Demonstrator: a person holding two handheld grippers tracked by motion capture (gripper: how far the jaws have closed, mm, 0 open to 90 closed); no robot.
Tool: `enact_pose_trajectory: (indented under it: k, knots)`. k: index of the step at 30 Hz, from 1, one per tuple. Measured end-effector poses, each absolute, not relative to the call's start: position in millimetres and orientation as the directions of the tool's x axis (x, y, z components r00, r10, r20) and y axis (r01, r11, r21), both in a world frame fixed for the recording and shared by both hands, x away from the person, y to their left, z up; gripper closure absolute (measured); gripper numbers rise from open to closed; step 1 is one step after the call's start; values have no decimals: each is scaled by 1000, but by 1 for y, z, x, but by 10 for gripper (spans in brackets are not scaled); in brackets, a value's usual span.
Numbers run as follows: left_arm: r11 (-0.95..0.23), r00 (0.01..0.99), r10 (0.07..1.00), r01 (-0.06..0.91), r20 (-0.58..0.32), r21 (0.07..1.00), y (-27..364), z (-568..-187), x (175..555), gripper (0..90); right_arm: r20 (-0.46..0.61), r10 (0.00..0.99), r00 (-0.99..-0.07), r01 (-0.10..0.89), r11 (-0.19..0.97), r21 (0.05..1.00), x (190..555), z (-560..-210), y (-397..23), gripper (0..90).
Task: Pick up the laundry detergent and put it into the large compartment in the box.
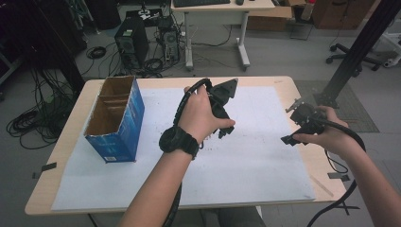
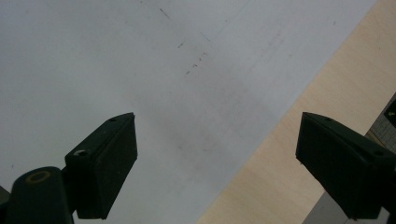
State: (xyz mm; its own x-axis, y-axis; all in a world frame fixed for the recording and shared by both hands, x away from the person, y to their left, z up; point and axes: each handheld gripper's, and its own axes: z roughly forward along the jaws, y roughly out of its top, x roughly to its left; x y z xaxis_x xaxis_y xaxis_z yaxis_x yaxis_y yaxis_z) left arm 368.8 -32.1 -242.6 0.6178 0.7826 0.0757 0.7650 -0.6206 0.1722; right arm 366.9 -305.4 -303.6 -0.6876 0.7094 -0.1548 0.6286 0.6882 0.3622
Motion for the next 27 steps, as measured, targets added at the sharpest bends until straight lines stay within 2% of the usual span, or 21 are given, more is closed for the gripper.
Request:
enact_pose_trajectory:
  k: [27]
  knots:
    - [-619, 617, 783, 763, 77, 187, -28, -232, 372, 113, -154, 710, -687, 634, 689, 350, 370, -307, -301, 121]
